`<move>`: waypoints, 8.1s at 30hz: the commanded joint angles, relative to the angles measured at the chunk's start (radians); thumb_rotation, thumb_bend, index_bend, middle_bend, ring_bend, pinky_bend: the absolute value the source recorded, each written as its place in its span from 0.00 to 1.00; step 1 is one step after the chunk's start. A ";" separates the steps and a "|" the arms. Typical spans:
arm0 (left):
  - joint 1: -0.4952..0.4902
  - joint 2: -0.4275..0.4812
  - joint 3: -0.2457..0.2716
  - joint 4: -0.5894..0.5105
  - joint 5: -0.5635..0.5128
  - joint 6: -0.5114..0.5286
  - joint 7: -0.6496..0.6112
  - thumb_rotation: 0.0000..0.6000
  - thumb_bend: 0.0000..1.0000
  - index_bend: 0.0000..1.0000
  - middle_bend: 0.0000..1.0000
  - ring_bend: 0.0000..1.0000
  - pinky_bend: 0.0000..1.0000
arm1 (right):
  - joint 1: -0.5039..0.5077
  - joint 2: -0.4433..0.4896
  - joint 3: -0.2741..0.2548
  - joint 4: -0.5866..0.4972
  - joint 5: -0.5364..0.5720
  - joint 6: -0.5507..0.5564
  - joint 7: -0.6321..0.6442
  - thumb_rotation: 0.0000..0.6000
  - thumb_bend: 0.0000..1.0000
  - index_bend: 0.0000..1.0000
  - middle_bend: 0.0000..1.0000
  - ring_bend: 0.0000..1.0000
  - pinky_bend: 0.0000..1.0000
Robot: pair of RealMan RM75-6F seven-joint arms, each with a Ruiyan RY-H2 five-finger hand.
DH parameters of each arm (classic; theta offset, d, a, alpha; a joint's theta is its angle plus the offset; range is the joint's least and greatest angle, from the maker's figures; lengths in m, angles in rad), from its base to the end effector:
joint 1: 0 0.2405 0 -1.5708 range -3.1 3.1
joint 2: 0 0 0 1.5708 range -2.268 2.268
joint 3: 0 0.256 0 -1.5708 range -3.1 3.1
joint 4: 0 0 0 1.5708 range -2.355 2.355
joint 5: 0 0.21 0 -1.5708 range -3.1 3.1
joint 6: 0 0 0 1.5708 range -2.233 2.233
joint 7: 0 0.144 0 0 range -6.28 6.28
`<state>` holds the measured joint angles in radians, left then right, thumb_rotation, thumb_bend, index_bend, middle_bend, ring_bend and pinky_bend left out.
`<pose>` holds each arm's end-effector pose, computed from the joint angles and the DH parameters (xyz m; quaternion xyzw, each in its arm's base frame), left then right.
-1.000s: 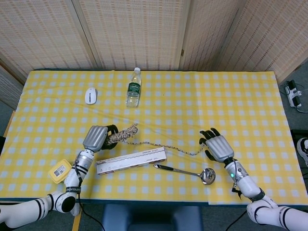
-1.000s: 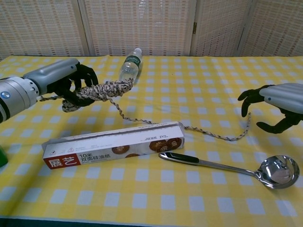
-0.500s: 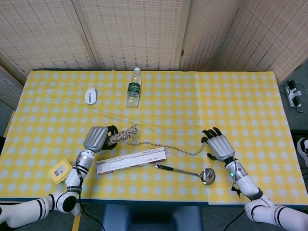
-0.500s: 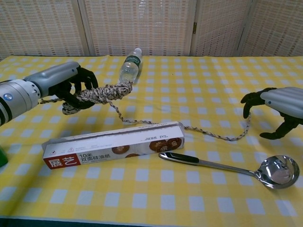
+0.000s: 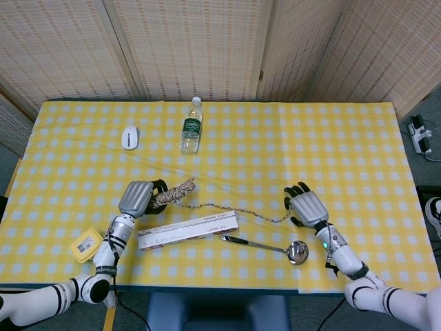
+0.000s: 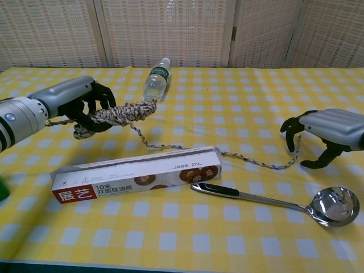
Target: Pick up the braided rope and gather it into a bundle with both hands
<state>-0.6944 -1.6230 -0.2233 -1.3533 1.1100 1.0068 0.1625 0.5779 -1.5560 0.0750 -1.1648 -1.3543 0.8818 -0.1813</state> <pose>-0.1689 0.3564 -0.0163 -0.6670 -0.4457 -0.4169 0.4273 -0.2656 -0.3264 -0.0123 0.7774 -0.3506 0.2608 0.4524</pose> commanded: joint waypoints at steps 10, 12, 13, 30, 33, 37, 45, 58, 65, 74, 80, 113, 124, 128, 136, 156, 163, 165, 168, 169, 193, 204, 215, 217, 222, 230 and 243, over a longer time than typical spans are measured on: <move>0.002 -0.006 0.001 0.015 -0.005 -0.008 -0.005 1.00 0.59 0.74 0.74 0.68 0.81 | 0.015 -0.014 0.001 0.023 0.029 -0.031 -0.010 1.00 0.43 0.52 0.22 0.17 0.10; 0.002 -0.008 0.001 0.017 -0.005 -0.009 -0.006 1.00 0.59 0.74 0.74 0.68 0.81 | 0.017 -0.017 -0.001 0.027 0.033 -0.035 -0.014 1.00 0.43 0.52 0.22 0.17 0.10; 0.002 -0.009 0.002 0.018 -0.006 -0.010 -0.006 1.00 0.59 0.74 0.74 0.68 0.81 | 0.018 -0.019 -0.001 0.030 0.034 -0.037 -0.015 1.00 0.43 0.52 0.22 0.17 0.10; 0.006 -0.015 0.003 0.036 -0.004 -0.014 -0.017 1.00 0.59 0.74 0.74 0.68 0.81 | 0.030 -0.027 0.001 0.036 0.054 -0.047 -0.028 1.00 0.49 0.54 0.24 0.19 0.11; 0.007 -0.015 0.002 0.038 -0.002 -0.013 -0.019 1.00 0.59 0.74 0.74 0.68 0.81 | 0.031 -0.032 0.002 0.039 0.056 -0.043 -0.030 1.00 0.49 0.57 0.25 0.20 0.12; 0.008 -0.014 0.001 0.037 0.004 -0.010 -0.026 1.00 0.59 0.74 0.74 0.68 0.81 | 0.030 -0.038 0.004 0.043 0.056 -0.033 -0.036 1.00 0.51 0.61 0.27 0.21 0.14; 0.013 0.016 -0.015 -0.025 0.053 0.027 -0.066 1.00 0.59 0.74 0.74 0.68 0.81 | 0.017 -0.012 0.023 -0.010 0.050 0.028 -0.022 1.00 0.52 0.70 0.34 0.26 0.16; -0.010 0.082 -0.023 -0.246 0.152 0.058 -0.062 1.00 0.59 0.74 0.74 0.68 0.81 | 0.066 0.076 0.134 -0.237 0.105 0.066 -0.059 1.00 0.53 0.76 0.39 0.32 0.19; -0.045 0.093 -0.024 -0.345 0.151 0.034 0.009 1.00 0.59 0.74 0.74 0.68 0.81 | 0.134 0.090 0.228 -0.358 0.198 0.079 -0.152 1.00 0.53 0.76 0.39 0.34 0.19; -0.106 0.037 -0.048 -0.369 0.050 -0.002 0.109 1.00 0.59 0.73 0.74 0.69 0.81 | 0.230 0.094 0.325 -0.512 0.310 0.136 -0.305 1.00 0.53 0.76 0.40 0.35 0.20; -0.149 0.017 -0.092 -0.371 -0.101 -0.052 0.126 1.00 0.59 0.73 0.74 0.69 0.81 | 0.267 0.099 0.351 -0.605 0.343 0.185 -0.361 1.00 0.53 0.76 0.40 0.35 0.21; -0.027 0.167 -0.399 -0.425 -0.588 -0.231 -0.380 1.00 0.59 0.73 0.74 0.70 0.81 | 0.007 0.316 0.112 -0.871 0.005 0.342 0.065 1.00 0.55 0.77 0.43 0.38 0.24; 0.084 0.285 -0.443 -0.523 -0.416 -0.326 -0.571 1.00 0.59 0.73 0.74 0.69 0.81 | 0.016 0.252 0.074 -0.708 0.074 0.232 0.117 1.00 0.56 0.77 0.43 0.38 0.24; 0.108 0.315 -0.438 -0.549 -0.336 -0.357 -0.612 1.00 0.59 0.73 0.74 0.69 0.81 | 0.035 0.222 0.089 -0.668 0.124 0.191 0.115 1.00 0.56 0.77 0.43 0.38 0.24; 0.112 0.338 -0.385 -0.563 -0.135 -0.394 -0.627 1.00 0.59 0.73 0.74 0.69 0.81 | 0.118 0.176 0.192 -0.626 0.303 0.095 0.121 1.00 0.56 0.77 0.43 0.38 0.25; 0.026 0.319 -0.200 -0.497 0.169 -0.314 -0.488 1.00 0.59 0.74 0.74 0.69 0.79 | 0.316 0.104 0.388 -0.654 0.594 0.158 -0.029 1.00 0.58 0.77 0.45 0.40 0.29; -0.044 0.271 -0.138 -0.451 -0.008 -0.241 -0.209 1.00 0.59 0.74 0.74 0.69 0.79 | 0.310 0.133 0.402 -0.758 0.563 0.184 -0.007 1.00 0.58 0.77 0.46 0.41 0.36; -0.063 0.251 -0.122 -0.445 -0.075 -0.204 -0.130 1.00 0.59 0.74 0.74 0.69 0.79 | 0.303 0.147 0.397 -0.788 0.546 0.188 -0.001 1.00 0.58 0.77 0.46 0.41 0.38; -0.090 0.235 -0.104 -0.443 -0.169 -0.161 -0.036 1.00 0.59 0.74 0.74 0.69 0.79 | 0.292 0.166 0.382 -0.830 0.517 0.194 0.001 1.00 0.58 0.77 0.47 0.42 0.38; -0.097 0.231 -0.100 -0.442 -0.194 -0.148 -0.011 1.00 0.59 0.74 0.74 0.69 0.79 | 0.289 0.171 0.376 -0.841 0.508 0.196 -0.001 1.00 0.58 0.77 0.47 0.42 0.38; -0.107 0.311 -0.207 -0.402 -0.563 -0.274 -0.239 1.00 0.59 0.75 0.74 0.71 0.79 | 0.151 0.210 0.175 -0.931 0.221 0.229 0.104 1.00 0.59 0.77 0.48 0.44 0.41; -0.003 0.361 -0.279 -0.499 -0.319 -0.253 -0.446 1.00 0.59 0.75 0.74 0.70 0.79 | 0.140 0.129 0.177 -0.788 0.320 0.193 0.183 1.00 0.59 0.77 0.48 0.44 0.41; 0.035 0.397 -0.257 -0.557 -0.120 -0.261 -0.543 1.00 0.59 0.75 0.74 0.70 0.79 | 0.175 0.044 0.222 -0.663 0.355 0.167 0.191 1.00 0.58 0.44 0.40 0.37 0.38; 0.033 0.402 -0.252 -0.557 -0.107 -0.263 -0.555 1.00 0.59 0.75 0.74 0.70 0.79 | 0.173 0.053 0.218 -0.666 0.340 0.161 0.192 1.00 0.54 0.21 0.31 0.31 0.31; 0.027 0.407 -0.239 -0.545 -0.099 -0.263 -0.577 1.00 0.59 0.75 0.74 0.70 0.79 | 0.142 0.087 0.195 -0.682 0.276 0.186 0.192 1.00 0.42 0.00 0.06 0.12 0.14; 0.021 0.412 -0.209 -0.510 -0.086 -0.241 -0.569 1.00 0.59 0.75 0.74 0.69 0.79 | 0.029 0.176 0.091 -0.689 0.109 0.371 0.023 1.00 0.42 0.00 0.04 0.11 0.13; 0.022 0.406 -0.161 -0.463 -0.084 -0.190 -0.535 1.00 0.59 0.75 0.74 0.69 0.79 | -0.253 0.379 -0.087 -0.696 -0.053 0.624 0.079 1.00 0.42 0.16 0.19 0.21 0.17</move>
<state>-0.6728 -1.2137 -0.3873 -1.8202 1.0237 0.8115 -0.3752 0.3664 -1.2021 0.0184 -1.8701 -1.3741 1.4693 -0.1382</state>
